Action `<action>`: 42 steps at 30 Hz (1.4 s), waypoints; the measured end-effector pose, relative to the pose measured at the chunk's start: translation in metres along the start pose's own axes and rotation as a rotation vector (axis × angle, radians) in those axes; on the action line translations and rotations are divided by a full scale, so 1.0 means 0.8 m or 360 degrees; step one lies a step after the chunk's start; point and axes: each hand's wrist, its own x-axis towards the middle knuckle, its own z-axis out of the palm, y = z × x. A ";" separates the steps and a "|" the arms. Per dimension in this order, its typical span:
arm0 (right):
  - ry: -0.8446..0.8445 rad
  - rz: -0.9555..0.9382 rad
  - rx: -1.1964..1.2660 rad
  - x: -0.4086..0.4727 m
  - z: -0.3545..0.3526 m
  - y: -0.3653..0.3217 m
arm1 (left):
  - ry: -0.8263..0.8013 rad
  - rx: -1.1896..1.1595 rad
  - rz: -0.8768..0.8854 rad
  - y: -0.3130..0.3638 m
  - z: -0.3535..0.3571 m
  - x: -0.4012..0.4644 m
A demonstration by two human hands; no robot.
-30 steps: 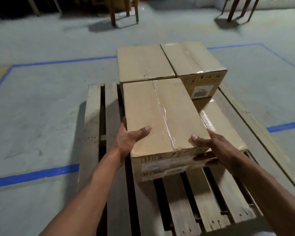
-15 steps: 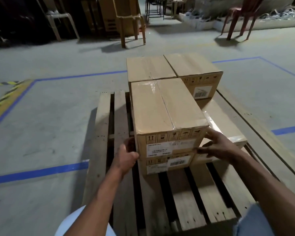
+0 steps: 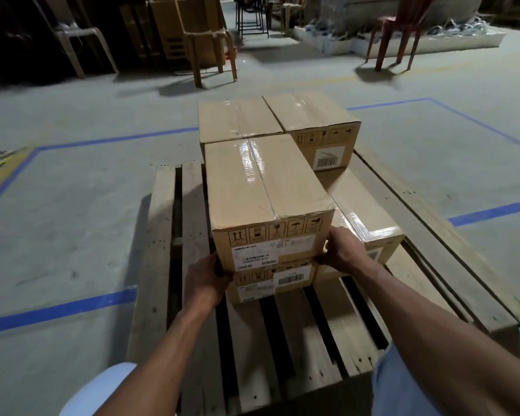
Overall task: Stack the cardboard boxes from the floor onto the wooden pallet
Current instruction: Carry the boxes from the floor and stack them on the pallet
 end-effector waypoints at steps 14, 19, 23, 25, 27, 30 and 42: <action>-0.0010 0.0022 -0.0192 0.020 0.012 0.022 | 0.0014 0.0120 0.0102 -0.010 0.008 0.010; -0.0018 -0.0009 -0.0210 0.021 0.012 0.024 | -0.0010 0.0037 0.0079 -0.014 0.011 0.010; -0.0017 -0.0007 -0.0165 0.022 0.010 0.026 | -0.0003 0.0023 0.0116 -0.015 0.012 0.010; -0.0024 0.0000 -0.0163 0.021 0.008 0.024 | -0.0012 0.0039 0.0139 -0.015 0.013 0.011; -0.0056 0.0023 -0.0181 0.020 0.006 0.021 | -0.0017 0.0006 0.0117 -0.014 0.012 0.011; -0.0070 0.0049 -0.0211 0.017 0.002 0.014 | -0.0032 -0.0026 0.0092 -0.012 0.012 0.010; 0.0082 0.0308 0.1319 0.058 -0.113 -0.015 | -0.0065 -0.1293 -0.0253 0.015 -0.116 0.142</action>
